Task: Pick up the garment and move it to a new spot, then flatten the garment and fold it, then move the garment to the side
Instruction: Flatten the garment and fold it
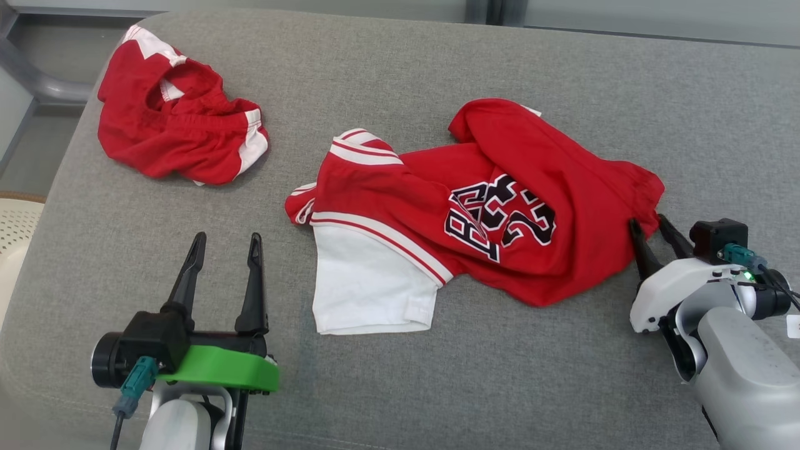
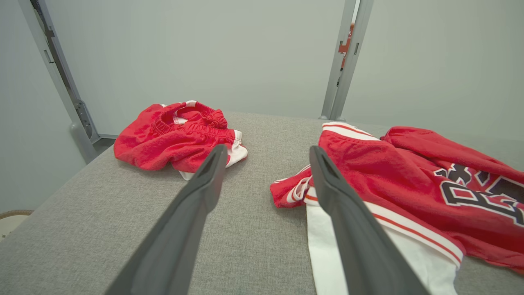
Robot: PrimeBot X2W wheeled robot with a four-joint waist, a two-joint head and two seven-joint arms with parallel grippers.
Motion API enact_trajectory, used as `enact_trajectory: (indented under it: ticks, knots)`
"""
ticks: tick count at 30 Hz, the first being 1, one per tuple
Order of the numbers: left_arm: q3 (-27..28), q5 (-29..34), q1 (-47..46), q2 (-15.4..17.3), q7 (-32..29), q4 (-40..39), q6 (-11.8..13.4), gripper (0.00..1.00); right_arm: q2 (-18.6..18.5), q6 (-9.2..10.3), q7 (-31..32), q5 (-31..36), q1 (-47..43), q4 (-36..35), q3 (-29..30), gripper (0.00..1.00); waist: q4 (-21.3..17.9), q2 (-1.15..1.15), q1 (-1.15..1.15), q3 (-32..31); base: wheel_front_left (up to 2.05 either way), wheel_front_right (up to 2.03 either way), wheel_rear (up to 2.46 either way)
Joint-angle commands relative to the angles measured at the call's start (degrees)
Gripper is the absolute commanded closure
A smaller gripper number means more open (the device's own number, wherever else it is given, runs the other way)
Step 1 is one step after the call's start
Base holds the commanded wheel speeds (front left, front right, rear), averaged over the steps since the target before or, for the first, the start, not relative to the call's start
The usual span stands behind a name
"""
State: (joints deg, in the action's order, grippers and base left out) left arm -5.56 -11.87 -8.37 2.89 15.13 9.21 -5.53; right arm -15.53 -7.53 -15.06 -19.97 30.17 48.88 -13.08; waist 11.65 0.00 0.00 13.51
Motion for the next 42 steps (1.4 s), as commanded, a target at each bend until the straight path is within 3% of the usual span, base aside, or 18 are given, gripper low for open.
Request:
enact_trajectory:
  ticks: [1,8,18,24,29,30,31,32,35,42]
  knots:
    - [-0.20,-0.53,-0.98,0.02,0.02,-0.03,0.25,0.00,-0.08,0.08,-0.17,-0.84,0.78,0.72,-0.46,1.00,0.21,0.00,0.00,0.31,0.00,0.00,0.00]
    - [-0.81,-0.64,-0.56,0.02,0.02,0.39,0.56,0.00,-1.09,0.08,-0.17,-3.14,-0.27,-2.05,-0.94,1.00,-0.78,0.00,0.00,-0.78,0.00,0.00,0.00]
    - [0.32,-0.40,2.08,0.03,0.02,0.55,0.53,0.00,-2.90,0.08,-0.17,-4.63,-13.39,-17.21,1.71,1.00,-4.37,0.00,0.00,-3.51,0.00,0.00,0.00]
    - [0.37,-0.21,2.41,0.04,0.02,0.51,0.09,0.00,-3.41,0.09,5.70,-6.43,-23.66,-27.34,6.03,1.00,-5.56,0.00,0.00,-3.78,0.00,0.00,0.00]
    - [0.51,-0.18,2.72,0.07,0.02,0.54,0.03,0.00,-1.60,0.08,11.66,-6.04,-31.44,-35.73,11.71,1.00,-5.93,0.00,0.00,-4.10,0.00,0.00,0.00]
    - [0.56,-0.19,2.86,0.06,0.02,0.53,0.02,0.00,-0.86,0.08,12.70,-6.45,-32.70,-37.43,12.79,0.89,-6.05,0.00,0.00,-4.19,0.00,0.00,0.00]
    - [0.59,-0.22,2.90,0.06,0.02,0.51,0.01,0.00,-0.55,0.08,13.31,-6.26,-33.46,-38.73,13.59,0.04,-6.12,0.00,0.00,-4.23,0.00,0.00,0.00]
    - [0.55,-0.29,2.94,0.06,0.02,0.54,0.00,0.00,-0.83,0.09,14.07,-4.92,-34.24,-39.84,14.20,0.00,-6.15,0.00,0.00,-4.29,0.00,0.00,0.00]
    - [0.46,-0.34,2.89,0.07,0.02,0.84,-0.06,0.00,0.07,0.05,14.99,-3.27,-34.24,-42.70,14.77,0.00,-6.21,0.00,0.00,-4.50,0.00,0.00,0.00]
    - [-0.27,-0.37,2.18,0.07,0.02,0.98,-0.12,0.00,-2.62,0.07,16.77,1.19,-30.66,-43.41,14.01,0.00,-5.33,0.00,0.00,-4.87,0.00,0.00,0.00]
